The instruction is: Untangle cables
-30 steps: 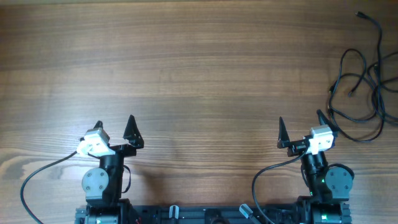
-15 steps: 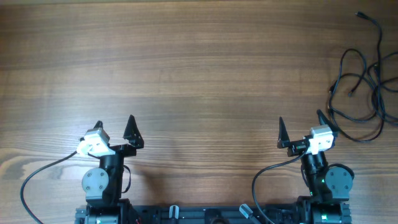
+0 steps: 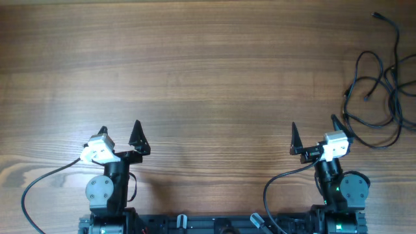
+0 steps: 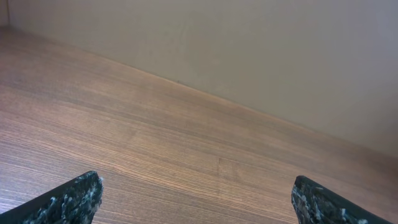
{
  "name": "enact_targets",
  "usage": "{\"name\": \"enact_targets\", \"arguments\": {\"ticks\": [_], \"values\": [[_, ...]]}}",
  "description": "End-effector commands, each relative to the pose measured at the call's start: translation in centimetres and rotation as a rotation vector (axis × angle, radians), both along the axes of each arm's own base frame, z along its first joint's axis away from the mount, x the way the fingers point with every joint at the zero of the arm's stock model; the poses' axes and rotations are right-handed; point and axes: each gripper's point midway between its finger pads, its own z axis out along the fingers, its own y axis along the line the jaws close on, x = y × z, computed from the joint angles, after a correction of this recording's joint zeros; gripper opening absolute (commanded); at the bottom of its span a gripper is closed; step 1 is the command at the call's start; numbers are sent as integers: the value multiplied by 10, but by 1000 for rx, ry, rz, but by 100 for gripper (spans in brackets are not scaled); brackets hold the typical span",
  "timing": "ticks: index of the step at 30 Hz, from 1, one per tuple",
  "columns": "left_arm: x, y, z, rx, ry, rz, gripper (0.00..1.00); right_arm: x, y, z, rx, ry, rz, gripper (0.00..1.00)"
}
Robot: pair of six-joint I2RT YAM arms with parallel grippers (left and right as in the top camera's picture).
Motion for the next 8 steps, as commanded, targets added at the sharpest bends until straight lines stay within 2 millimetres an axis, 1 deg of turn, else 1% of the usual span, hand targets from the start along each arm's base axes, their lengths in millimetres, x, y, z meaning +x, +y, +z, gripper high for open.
{"name": "enact_targets", "arguments": {"ticks": [1, 8], "values": [[0, 3, 0, 24, -6, 15, 100, 0, -2, 3, -9, -16, -12, 100], [0, 3, 0, 24, -6, 15, 100, 0, -2, 3, -9, -16, -12, 100]]}}
